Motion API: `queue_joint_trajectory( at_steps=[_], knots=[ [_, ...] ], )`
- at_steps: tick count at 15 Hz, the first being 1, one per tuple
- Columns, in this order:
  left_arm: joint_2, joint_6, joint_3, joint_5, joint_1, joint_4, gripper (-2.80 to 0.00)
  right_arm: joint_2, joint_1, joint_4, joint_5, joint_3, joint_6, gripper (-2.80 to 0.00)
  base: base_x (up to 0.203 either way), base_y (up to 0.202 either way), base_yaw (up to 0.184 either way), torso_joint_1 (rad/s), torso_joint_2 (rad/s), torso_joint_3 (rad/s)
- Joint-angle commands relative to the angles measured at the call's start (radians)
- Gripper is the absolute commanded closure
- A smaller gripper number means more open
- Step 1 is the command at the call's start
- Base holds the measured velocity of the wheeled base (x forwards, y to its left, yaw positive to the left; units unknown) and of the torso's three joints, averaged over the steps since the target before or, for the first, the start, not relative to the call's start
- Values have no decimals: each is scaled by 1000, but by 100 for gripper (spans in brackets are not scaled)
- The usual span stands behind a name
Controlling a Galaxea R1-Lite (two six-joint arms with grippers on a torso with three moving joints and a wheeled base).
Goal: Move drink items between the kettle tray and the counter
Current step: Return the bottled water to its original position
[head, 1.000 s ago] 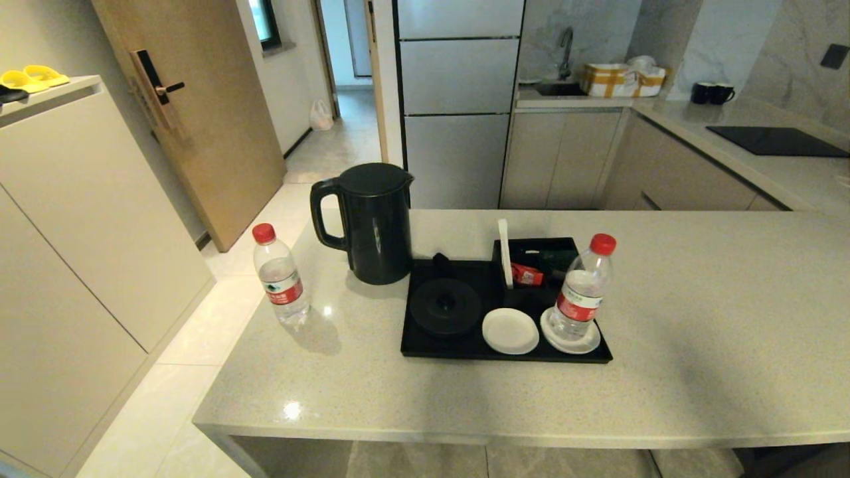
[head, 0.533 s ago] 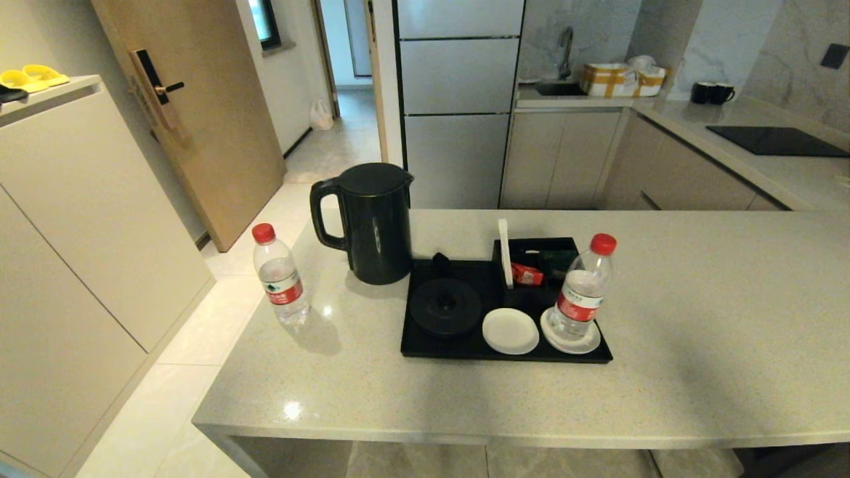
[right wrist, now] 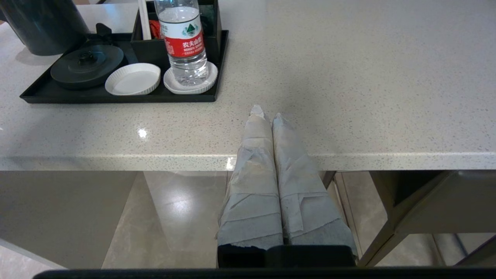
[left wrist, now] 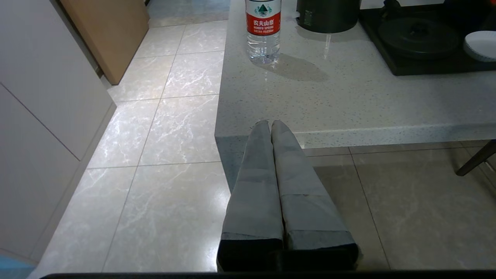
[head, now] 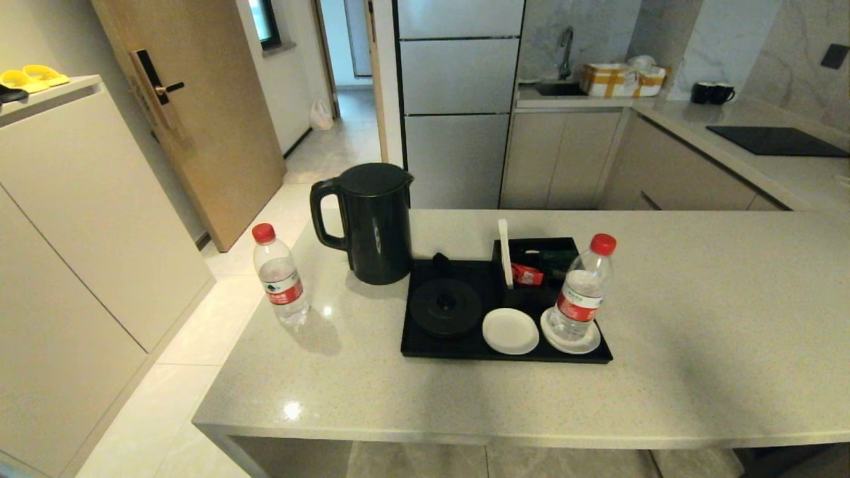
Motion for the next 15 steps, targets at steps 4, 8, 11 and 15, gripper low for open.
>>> queue_joint_trajectory(
  at_steps=[4,8,11,15],
  knots=[
    [-2,-16,0,17,0,0,0,-2,0,0,0,-2,0,0,0,0,0,0,0,0],
    [-2,-16,0,17,0,0,0,-2,0,0,0,-2,-1,0,0,0,0,0,0,0],
    [-2,-13,0,17,0,0,0,-2,-1,0,0,0,1,0,0,0,0,0,0,0],
    [1,15,-6,22,1,11,0,-2,-1,0,0,-1,-1,0,0,0,0,0,0,0]
  ],
)
